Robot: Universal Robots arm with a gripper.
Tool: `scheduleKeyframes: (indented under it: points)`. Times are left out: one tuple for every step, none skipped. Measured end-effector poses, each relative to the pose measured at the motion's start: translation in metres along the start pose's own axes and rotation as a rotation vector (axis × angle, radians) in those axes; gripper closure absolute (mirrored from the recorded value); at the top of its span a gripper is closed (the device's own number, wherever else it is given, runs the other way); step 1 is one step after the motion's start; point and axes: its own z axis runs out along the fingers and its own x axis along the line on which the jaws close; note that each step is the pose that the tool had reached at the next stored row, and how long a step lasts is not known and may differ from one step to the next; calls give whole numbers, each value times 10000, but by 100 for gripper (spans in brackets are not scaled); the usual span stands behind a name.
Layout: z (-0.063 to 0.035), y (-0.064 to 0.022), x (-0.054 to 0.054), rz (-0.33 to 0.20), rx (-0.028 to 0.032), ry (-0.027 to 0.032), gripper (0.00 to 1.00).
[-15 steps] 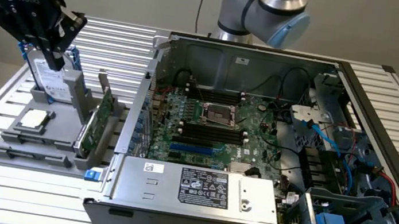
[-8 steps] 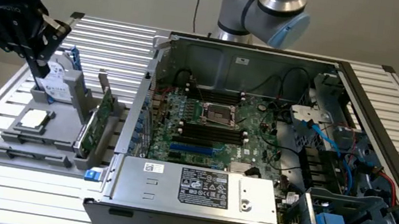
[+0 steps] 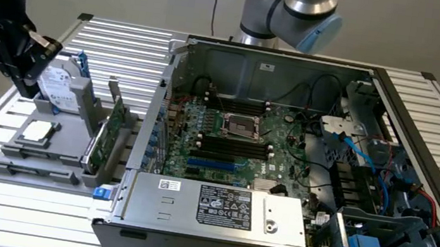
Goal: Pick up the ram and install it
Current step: 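Reach for the ram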
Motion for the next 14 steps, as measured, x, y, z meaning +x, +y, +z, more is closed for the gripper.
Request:
scheduleKeyframes:
  points:
    - [8,-25,10,0,0,2,89]
    - [13,-50,16,-1,0,3,89]
    - [18,-76,19,-3,1,4,89]
    - [23,-102,22,-7,0,3,89]
    - [28,-129,25,-10,-1,3,89]
    - [33,-156,28,-14,0,4,89]
    - [37,-182,31,-18,0,4,89]
    - [40,-199,37,-23,1,3,89]
    - [41,-200,44,-25,0,3,89]
    - [41,-200,44,-25,1,4,89]
    - [41,-200,44,-28,0,3,89]
    - [41,-200,44,-28,0,4,89]
    - [40,-201,44,-31,1,4,89]
    - [40,-201,44,-33,1,4,89]
